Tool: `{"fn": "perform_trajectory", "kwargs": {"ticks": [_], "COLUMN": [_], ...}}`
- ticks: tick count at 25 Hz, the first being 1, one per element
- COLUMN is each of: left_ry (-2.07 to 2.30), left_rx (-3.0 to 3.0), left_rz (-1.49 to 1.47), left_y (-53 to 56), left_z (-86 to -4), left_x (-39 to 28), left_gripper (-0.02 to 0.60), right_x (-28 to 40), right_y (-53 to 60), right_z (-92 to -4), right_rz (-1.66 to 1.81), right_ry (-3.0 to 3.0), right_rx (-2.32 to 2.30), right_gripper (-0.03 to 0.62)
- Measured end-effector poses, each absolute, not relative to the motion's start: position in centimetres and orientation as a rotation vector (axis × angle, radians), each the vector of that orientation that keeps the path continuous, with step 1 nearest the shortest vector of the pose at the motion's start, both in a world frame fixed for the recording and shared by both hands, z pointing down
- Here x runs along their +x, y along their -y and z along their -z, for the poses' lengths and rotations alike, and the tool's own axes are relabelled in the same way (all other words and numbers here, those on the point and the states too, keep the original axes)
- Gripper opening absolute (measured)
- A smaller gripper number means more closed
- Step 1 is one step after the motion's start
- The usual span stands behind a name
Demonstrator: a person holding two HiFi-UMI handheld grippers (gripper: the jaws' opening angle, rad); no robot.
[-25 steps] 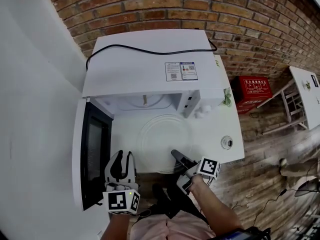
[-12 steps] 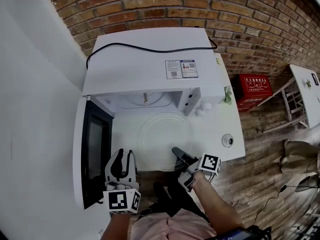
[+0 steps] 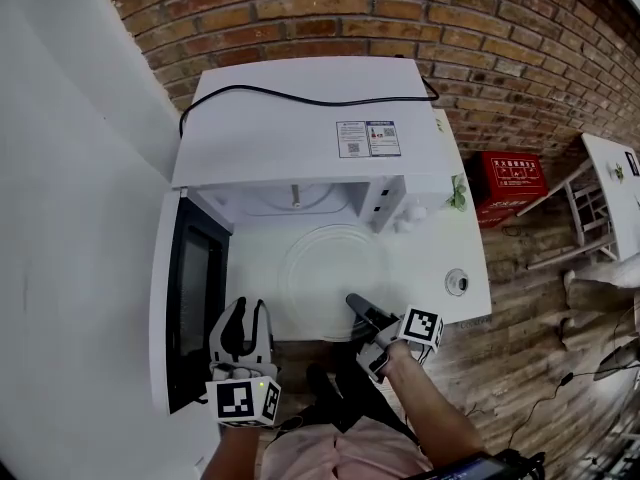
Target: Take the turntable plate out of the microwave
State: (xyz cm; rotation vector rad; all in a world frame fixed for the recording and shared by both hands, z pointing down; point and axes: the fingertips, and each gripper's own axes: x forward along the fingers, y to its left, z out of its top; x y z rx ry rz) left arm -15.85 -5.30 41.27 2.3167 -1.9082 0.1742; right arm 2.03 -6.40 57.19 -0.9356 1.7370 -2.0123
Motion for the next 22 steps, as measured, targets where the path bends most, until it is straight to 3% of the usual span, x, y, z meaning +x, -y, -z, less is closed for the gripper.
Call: {"fn": "perform_trajectory", "kwargs": {"ticks": [22], "left_ry": [1.919], "left_rx": [2.321], "left_rz": [-0.177], "left_y": [5.25], "left_z": [-40.66], "left_x": [-15.5], "left_gripper": [0.117], "right_x": [2.05], "right_y": [6.49], "right_z": [-57.2], "right_rz": [2.016], "right_ry": [-1.729], "right_rx": [-0.924], "right_gripper": [0.031]}}
